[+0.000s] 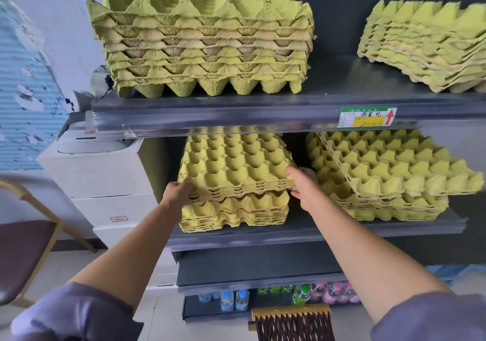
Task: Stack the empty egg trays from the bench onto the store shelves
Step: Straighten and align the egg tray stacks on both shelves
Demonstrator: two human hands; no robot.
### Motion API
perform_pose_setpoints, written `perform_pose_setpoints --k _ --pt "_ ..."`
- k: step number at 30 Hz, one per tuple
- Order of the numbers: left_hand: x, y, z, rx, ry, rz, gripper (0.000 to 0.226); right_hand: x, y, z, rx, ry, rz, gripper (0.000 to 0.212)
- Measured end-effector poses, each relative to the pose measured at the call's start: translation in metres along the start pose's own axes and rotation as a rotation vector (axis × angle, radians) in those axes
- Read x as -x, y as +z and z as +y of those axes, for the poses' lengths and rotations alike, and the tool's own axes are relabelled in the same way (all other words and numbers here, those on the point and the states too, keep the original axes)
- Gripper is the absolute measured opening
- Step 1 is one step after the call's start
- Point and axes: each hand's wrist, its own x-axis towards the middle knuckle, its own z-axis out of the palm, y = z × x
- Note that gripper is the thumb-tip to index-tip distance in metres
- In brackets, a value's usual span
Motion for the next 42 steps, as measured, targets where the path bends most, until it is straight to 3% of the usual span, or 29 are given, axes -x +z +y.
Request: perform_pose_setpoints --k 1,3,7,10,12,15,23,30,34,38,42 --pt "0.002 -0.001 0.002 0.028 0.010 0.011 0.004 0.003 0.002 -0.005 -0.032 -0.018 -0.007 0.010" --pt "-0.001 -0.006 0.003 0.068 0.062 0.028 0.016 0.007 0.005 -0.014 -0.082 -0.049 -0.026 0.016" --pt "0.002 -0.017 0.007 0.120 0.206 0.012 0.023 0.009 0.013 -0.015 -0.027 -0.092 -0.043 0.009" --pt "-0.003 -0.025 0.005 0.087 0.228 0.001 0.014 0.005 0.018 -0.002 0.029 -0.095 -0.055 0.004" --pt "-0.009 -0.027 -0.001 0.031 0.192 -0.049 0.008 -0.001 0.019 0.008 0.063 -0.051 -0.065 0.016" --pt "-0.015 -0.026 -0.008 -0.019 0.164 -0.067 0.028 -0.008 0.020 0.019 0.095 0.013 -0.053 0.025" --pt "-0.035 -0.032 -0.022 0.051 0.160 -0.093 0.075 -0.003 0.019 0.019 0.205 -0.057 -0.080 0.037" --pt "-0.008 -0.027 -0.011 0.187 0.249 -0.092 0.048 0.003 0.010 0.016 0.045 -0.127 -0.098 0.033" --pt "0.005 -0.035 0.003 0.213 0.301 -0.159 0.030 0.005 -0.009 0.006 -0.323 0.076 -0.197 0.033" --pt "0.016 -0.043 0.005 0.166 0.273 -0.169 0.038 0.001 -0.028 0.005 -0.144 0.273 -0.309 0.062" --pt "0.034 -0.040 -0.003 0.143 0.270 -0.150 0.040 0.012 -0.034 0.006 -0.008 0.285 -0.390 0.066"
